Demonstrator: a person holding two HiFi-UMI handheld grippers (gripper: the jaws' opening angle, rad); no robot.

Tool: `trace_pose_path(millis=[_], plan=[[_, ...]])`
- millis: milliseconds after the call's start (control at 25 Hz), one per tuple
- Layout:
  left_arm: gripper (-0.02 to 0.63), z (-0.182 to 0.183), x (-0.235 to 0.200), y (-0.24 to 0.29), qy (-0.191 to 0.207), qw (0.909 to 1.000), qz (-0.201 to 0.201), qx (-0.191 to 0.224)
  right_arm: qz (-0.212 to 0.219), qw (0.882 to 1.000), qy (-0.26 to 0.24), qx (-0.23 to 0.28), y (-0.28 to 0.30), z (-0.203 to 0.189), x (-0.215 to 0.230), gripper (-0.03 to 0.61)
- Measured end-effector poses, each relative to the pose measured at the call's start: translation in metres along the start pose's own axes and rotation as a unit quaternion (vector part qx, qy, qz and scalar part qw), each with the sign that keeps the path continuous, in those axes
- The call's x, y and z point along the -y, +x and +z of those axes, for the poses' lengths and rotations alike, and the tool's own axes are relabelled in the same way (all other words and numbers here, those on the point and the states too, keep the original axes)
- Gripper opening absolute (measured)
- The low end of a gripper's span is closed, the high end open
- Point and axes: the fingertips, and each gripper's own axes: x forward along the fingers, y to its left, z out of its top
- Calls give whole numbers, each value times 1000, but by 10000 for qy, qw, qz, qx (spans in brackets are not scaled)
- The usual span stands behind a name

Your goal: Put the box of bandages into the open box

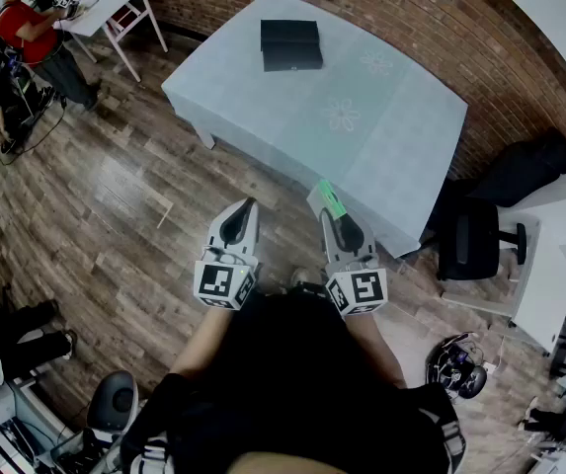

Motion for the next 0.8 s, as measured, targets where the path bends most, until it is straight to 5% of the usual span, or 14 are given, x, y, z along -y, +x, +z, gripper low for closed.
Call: trace_pose_path(millis=[800], plan=[[37, 6, -7, 1, 147, 9999, 64, -17, 97, 9999, -57, 120, 14, 7, -7, 104]])
